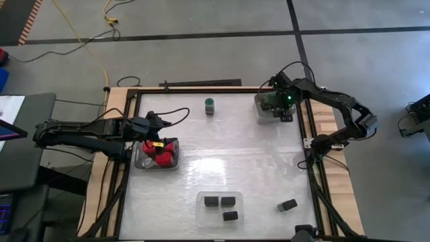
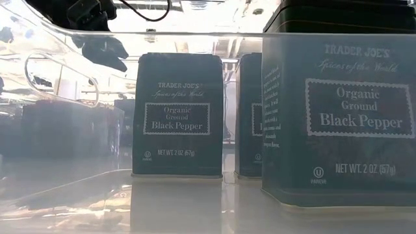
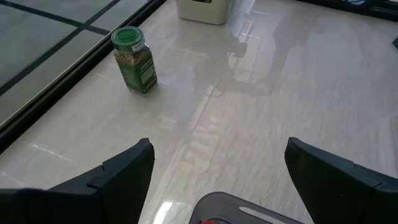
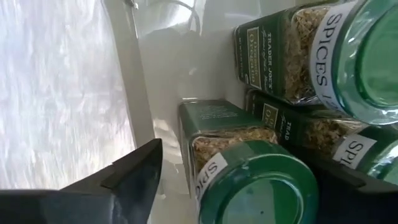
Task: Sort spices by type
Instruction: Put the bottom green seasoning bottle into the grey bin, then put the green seasoning bottle into the grey bin
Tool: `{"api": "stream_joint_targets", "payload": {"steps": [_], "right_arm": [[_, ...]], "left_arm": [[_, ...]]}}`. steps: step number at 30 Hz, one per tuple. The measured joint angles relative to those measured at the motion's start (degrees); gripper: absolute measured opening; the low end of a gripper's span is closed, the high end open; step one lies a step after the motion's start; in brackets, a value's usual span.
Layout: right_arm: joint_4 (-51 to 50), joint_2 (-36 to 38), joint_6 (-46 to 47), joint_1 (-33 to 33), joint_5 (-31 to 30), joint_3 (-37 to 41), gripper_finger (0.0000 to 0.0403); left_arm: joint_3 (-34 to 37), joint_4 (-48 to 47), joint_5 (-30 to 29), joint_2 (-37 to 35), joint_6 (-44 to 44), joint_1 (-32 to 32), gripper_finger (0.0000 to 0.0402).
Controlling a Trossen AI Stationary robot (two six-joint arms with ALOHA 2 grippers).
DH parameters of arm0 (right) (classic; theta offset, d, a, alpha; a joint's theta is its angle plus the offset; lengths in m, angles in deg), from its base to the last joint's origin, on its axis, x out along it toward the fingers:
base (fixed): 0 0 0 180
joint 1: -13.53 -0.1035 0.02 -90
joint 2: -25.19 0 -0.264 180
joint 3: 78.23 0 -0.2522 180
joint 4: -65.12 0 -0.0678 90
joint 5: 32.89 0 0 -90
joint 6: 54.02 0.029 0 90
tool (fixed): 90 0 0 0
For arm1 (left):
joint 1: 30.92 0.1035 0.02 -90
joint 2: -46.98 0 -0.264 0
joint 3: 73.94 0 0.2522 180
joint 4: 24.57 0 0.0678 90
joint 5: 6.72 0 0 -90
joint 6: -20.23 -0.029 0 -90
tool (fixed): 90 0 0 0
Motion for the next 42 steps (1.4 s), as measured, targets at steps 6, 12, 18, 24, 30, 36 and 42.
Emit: {"api": "stream_joint_targets", "payload": {"steps": [6,12,18,24,30,36,42], "right_arm": [[-1.6,0.6,0.1,-0.2,-1.7,-1.1,0.0357],[-6.9,4.3,4.0,-0.5,-1.9,-6.3,0.0357],[-12.3,9.1,12.5,-2.5,-2.0,-13.3,0.0357],[-1.1,13.5,34.8,-7.2,-2.0,-15.4,0.0357],[15.3,12.1,48.0,-12.2,-1.8,-15.5,0.0357],[33.6,4.7,50.5,-18.8,0.3,-15.7,0.0357],[30.1,-8.5,39.9,-26.0,2.8,-27.6,0.0356]], "left_arm": [[0.0,-0.1,0.0,0.0,0.0,0.0,0.0347],[0.0,0.0,0.0,0.0,0.0,0.0,0.0347],[0.0,0.0,0.0,0.0,0.0,0.0,0.0347],[0.0,0.0,0.0,0.0,-1.6,0.0,0.0347],[0.0,0.0,0.0,0.0,-1.7,0.0,0.0347],[0.0,0.0,0.0,0.0,-1.7,0.0,0.0347],[0.0,-0.2,0.0,0.0,-1.6,0.0,0.0347]]}}
